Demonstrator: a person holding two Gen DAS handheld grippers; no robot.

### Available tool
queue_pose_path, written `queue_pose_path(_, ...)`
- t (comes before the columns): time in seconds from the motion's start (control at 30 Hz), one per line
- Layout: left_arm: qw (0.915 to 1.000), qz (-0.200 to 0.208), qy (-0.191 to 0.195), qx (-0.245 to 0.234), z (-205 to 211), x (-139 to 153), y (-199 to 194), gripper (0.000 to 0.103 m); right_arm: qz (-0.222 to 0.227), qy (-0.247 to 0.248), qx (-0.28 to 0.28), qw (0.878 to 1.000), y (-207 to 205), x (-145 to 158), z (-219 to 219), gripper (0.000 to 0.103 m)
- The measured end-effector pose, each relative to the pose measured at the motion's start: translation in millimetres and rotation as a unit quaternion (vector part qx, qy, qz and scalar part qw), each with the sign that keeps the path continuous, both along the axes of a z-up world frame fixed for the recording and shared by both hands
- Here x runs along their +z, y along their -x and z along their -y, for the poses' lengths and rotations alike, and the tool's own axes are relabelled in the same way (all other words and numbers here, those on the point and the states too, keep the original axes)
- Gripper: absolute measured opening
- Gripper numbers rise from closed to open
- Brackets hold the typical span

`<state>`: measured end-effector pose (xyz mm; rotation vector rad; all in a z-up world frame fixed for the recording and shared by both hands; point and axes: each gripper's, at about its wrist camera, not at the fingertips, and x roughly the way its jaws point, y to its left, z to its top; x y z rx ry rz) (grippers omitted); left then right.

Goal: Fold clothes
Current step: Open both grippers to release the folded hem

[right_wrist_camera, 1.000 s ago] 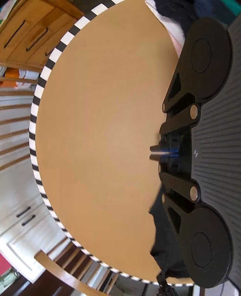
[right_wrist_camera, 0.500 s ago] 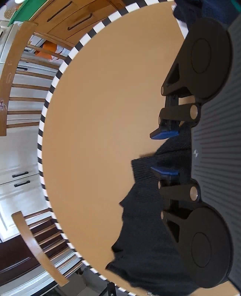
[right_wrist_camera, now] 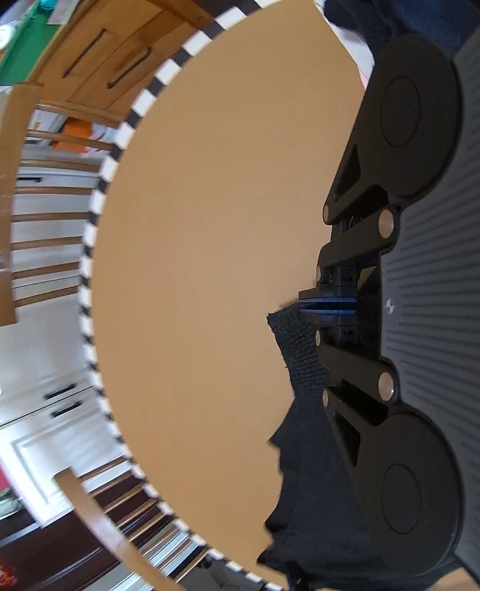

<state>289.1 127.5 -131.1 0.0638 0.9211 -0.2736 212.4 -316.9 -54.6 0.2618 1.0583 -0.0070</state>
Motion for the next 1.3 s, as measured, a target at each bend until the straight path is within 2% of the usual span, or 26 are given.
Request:
queue_pose_path(0.03,1.0,0.0,0.0,0.001,0.2,2.0,0.8,0.016,-0.001,-0.001,-0.005,1.0,0.6,-2.2,-2.2,0.005)
queue_pose_path(0.07,1.0,0.0,-0.001,0.002,0.5,4.1,1.6,0.022,0.003,-0.002,-0.009,1.0,2.0,-0.5,-4.3,0.006)
queue_pose_path(0.1,1.0,0.001,-0.001,0.003,0.7,6.1,2.4,0.026,0.01,-0.004,-0.011,1.0,5.8,5.2,-5.2,0.011)
queue_pose_path(0.13,1.0,0.009,-0.001,0.001,-2.4,14.4,7.3,0.028,0.021,-0.007,-0.011,1.0,12.3,15.6,-4.7,0.013)
queue_pose_path(0.17,0.9997,0.023,0.001,-0.002,-8.1,27.6,15.3,0.034,0.032,-0.011,-0.012,0.999,18.7,25.9,-4.2,0.013)
queue_pose_path(0.2,0.9991,0.041,0.004,-0.006,-14.5,39.3,27.2,0.045,0.047,-0.008,-0.007,0.999,29.2,37.8,-4.6,0.024)
queue_pose_path(0.23,0.998,0.061,0.01,-0.011,-21.5,49.7,42.3,0.048,0.067,0.002,0.004,0.998,46.4,51.4,-6.8,0.036)
queue_pose_path(0.27,0.997,0.072,0.019,-0.018,-28.2,57.3,57.3,0.05,0.083,0.013,0.02,0.996,67.1,63.7,-10.4,0.04)
queue_pose_path(0.33,0.9956,0.077,0.039,-0.037,-41.1,65.8,90.2,0.05,0.093,0.023,0.053,0.994,109.7,76.6,-19.2,0.039)
queue_pose_path(0.43,0.9949,0.058,0.045,-0.068,-51.2,59.7,140.5,0.05,0.071,0.024,0.087,0.993,171.9,71.3,-34.4,0.039)
queue_pose_path(0.53,0.9946,0.04,0.028,-0.091,-50.6,39.4,184.6,0.05,0.048,0.043,0.103,0.993,210.9,54.7,-53.4,0.039)
queue_pose_path(0.6,0.9955,0.036,0.025,-0.085,-49.5,24.2,205.8,0.05,0.048,0.055,0.101,0.992,227.0,47.0,-61.6,0.039)
queue_pose_path(0.7,0.9968,0.029,0.034,-0.066,-52.3,12.7,218.1,0.05,0.052,0.061,0.083,0.993,241.5,40.3,-67.2,0.039)
queue_pose_path(0.9,0.9978,0.029,0.029,-0.052,-59.9,9.0,212.7,0.05,0.05,0.069,0.068,0.994,247.5,37.4,-57.5,0.039)
queue_pose_path(0.97,0.9981,0.029,0.027,-0.048,-62.4,7.8,210.9,0.05,0.048,0.058,0.065,0.995,247.1,34.5,-54.0,0.039)
queue_pose_path(1.03,0.9983,0.029,0.025,-0.043,-65.0,6.5,209.2,0.05,0.049,0.048,0.065,0.996,246.3,32.1,-53.6,0.038)
queue_pose_path(1.13,0.9987,0.029,0.023,-0.036,-68.8,4.7,206.5,0.043,0.046,0.044,0.069,0.996,243.3,28.8,-55.0,0.032)
queue_pose_path(1.17,0.9987,0.029,0.021,-0.036,-69.1,3.8,205.9,0.035,0.043,0.04,0.07,0.996,242.3,27.8,-54.8,0.031)
queue_pose_path(1.2,0.9988,0.028,0.018,-0.037,-68.6,2.7,205.6,0.027,0.041,0.036,0.071,0.996,241.6,27.1,-54.5,0.024)
queue_pose_path(1.23,0.9988,0.028,0.015,-0.038,-68.1,1.6,205.3,0.023,0.04,0.033,0.072,0.996,240.8,26.6,-54.6,0.018)
queue_pose_path(1.27,0.9988,0.027,0.014,-0.037,-68.1,1.0,204.8,0.016,0.041,0.031,0.073,0.996,240.1,26.2,-54.9,0.016)
queue_pose_path(1.3,0.9989,0.027,0.013,-0.036,-68.3,0.8,204.2,0.013,0.042,0.028,0.073,0.996,239.4,25.9,-55.3,0.014)
